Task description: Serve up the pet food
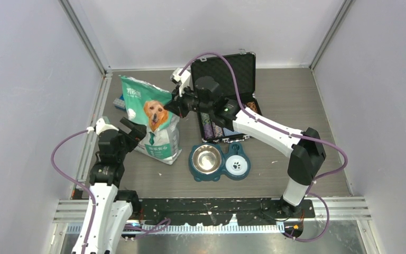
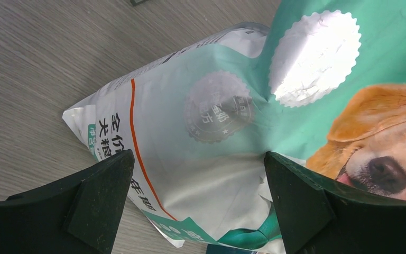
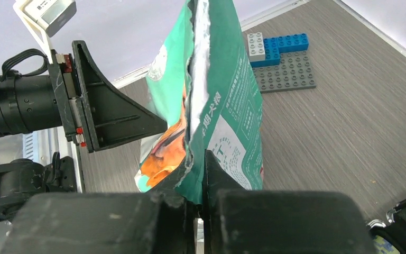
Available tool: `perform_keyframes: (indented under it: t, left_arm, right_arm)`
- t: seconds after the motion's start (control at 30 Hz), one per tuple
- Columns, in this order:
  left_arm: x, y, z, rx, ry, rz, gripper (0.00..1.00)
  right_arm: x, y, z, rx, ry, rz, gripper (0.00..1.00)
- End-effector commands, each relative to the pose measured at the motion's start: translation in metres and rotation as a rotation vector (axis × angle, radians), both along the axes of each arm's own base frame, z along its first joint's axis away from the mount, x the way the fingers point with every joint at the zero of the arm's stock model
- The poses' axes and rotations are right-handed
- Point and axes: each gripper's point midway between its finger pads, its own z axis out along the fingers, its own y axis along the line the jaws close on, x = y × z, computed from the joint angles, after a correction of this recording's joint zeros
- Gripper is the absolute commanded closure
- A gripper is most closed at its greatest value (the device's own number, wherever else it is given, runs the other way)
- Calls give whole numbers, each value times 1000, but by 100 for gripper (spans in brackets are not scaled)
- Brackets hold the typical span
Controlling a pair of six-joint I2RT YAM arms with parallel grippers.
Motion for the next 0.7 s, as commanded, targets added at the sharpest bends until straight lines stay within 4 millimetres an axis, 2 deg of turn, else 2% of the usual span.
perform_keyframes:
  t: [0.0, 0.03, 0.07, 0.1, 0.13, 0.2, 0.23, 0.27, 0.3, 0.33, 0.4, 0.47, 0.5, 0.6, 0.67]
  left_arm:
    - [16, 3, 11, 19, -73, 10, 1]
    - [21, 1, 16, 15, -87, 2, 1]
    - [27, -2, 22, 8, -103, -16, 1]
    - [33, -7, 27, -1, -116, -37, 1]
    - [39, -12, 31, -14, -120, -65, 1]
    - [51, -25, 38, -53, -126, -125, 1]
    - [57, -31, 40, -78, -126, -152, 1]
    - [63, -42, 44, -105, -139, -207, 1]
    - [67, -50, 47, -123, -148, -244, 1]
    - [71, -54, 48, -137, -146, -262, 1]
    - [74, -56, 47, -145, -140, -268, 1]
    - [71, -55, 50, -137, -151, -262, 1]
    - [68, -53, 52, -126, -159, -256, 1]
    - [57, -39, 64, -68, -176, -200, 1]
    - [51, -32, 78, -30, -196, -178, 1]
  right_arm:
    - [-31, -4, 51, 129, -33, 5, 95]
    - [-36, -13, 63, 155, -31, -22, 95]
    - [-41, -18, 55, 148, -2, -41, 95]
    - [-45, -29, 68, 190, 29, -83, 95]
    - [-51, -32, 61, 189, 61, -94, 95]
    - [-63, -44, 73, 230, 124, -160, 95]
    - [-59, -51, 66, 207, 156, -235, 95]
    - [-69, -48, 71, 207, 157, -234, 95]
    - [-71, -49, 67, 184, 163, -257, 95]
    - [-82, -42, 71, 183, 165, -231, 95]
    - [-95, -32, 72, 156, 165, -195, 95]
    - [-97, -28, 69, 127, 166, -187, 92]
    - [-96, -29, 67, 114, 167, -196, 83]
    - [-91, -37, 67, 92, 139, -235, 70]
    - [-84, -49, 73, 83, 108, -291, 49]
